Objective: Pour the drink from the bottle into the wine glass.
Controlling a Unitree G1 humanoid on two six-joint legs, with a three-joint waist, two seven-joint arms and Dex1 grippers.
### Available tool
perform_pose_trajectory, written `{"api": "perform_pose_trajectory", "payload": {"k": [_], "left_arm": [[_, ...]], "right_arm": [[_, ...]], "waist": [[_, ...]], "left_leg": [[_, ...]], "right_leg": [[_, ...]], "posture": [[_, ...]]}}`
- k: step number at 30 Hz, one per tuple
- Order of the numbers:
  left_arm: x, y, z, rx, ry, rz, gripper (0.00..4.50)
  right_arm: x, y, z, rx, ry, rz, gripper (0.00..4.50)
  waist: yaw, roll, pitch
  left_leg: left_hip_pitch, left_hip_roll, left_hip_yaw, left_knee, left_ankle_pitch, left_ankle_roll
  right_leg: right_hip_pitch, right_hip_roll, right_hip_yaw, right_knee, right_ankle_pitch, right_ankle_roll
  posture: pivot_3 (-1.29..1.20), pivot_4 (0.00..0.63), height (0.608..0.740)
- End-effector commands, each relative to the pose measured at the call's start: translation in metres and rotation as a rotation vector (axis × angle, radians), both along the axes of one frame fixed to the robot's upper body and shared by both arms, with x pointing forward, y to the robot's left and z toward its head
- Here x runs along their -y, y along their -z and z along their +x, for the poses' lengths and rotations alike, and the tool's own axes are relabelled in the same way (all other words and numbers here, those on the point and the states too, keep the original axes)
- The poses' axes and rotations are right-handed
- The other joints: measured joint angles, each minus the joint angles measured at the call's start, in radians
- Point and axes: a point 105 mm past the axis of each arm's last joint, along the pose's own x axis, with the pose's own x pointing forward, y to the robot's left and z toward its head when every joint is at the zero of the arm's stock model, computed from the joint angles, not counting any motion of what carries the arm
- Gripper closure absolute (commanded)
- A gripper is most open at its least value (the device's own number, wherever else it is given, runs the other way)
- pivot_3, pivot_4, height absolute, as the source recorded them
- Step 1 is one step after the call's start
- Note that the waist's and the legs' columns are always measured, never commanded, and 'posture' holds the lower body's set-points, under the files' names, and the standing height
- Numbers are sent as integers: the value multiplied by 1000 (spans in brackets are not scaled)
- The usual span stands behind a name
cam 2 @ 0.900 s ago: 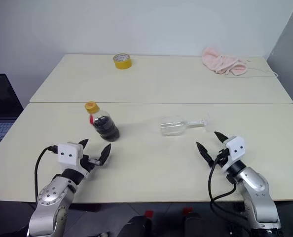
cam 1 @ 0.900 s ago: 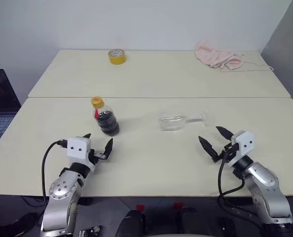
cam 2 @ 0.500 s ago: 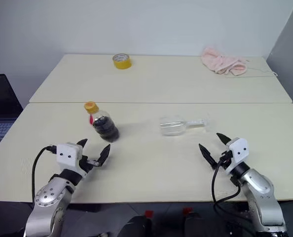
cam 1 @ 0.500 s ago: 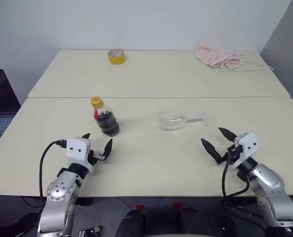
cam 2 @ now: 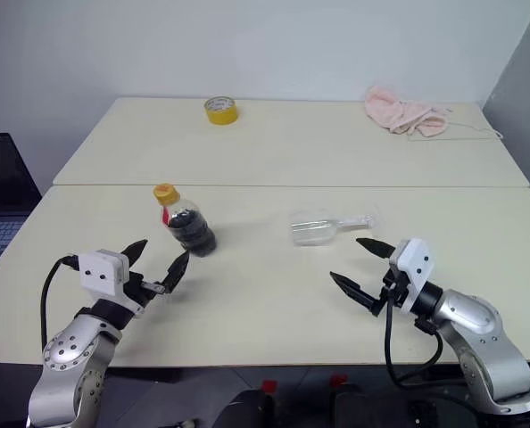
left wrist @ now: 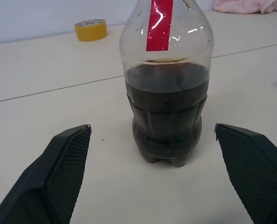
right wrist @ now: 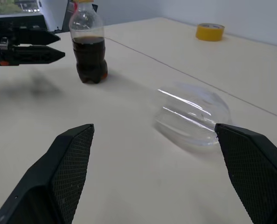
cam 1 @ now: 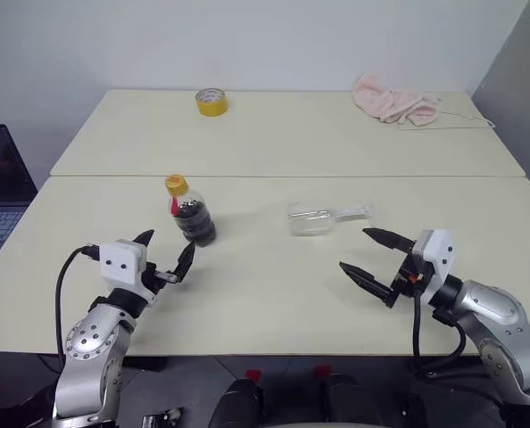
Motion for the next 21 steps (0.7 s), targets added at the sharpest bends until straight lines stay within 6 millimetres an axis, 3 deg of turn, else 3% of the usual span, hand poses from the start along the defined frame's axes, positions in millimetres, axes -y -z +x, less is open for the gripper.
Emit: {"api": "perform_pose_trajectory", "payload": {"k": [1,10,21], "left_arm": [[0,-11,-2,52,-8,6,0],[-2,-1,2,-10,-18,8,0],[2,0,23,2,20,-1,0]], "right_arm": [[-2,-8,-2,27,-24,7,54],[-6,-8,4,72,-1,8,54],[-23,-24,-1,75,-89,21,54]], "waist": [[0,0,0],[0,0,0],[0,0,0]], "left_leg": [[0,0,0,0,0,0],[0,0,0,0,0,0],[0,0,0,0,0,0]], "right_leg": [[0,0,0,0,0,0],[0,0,0,0,0,0],[0,0,-1,0,0,0]], "posture": [[0,150,740],[0,150,740],[0,150,740]]}}
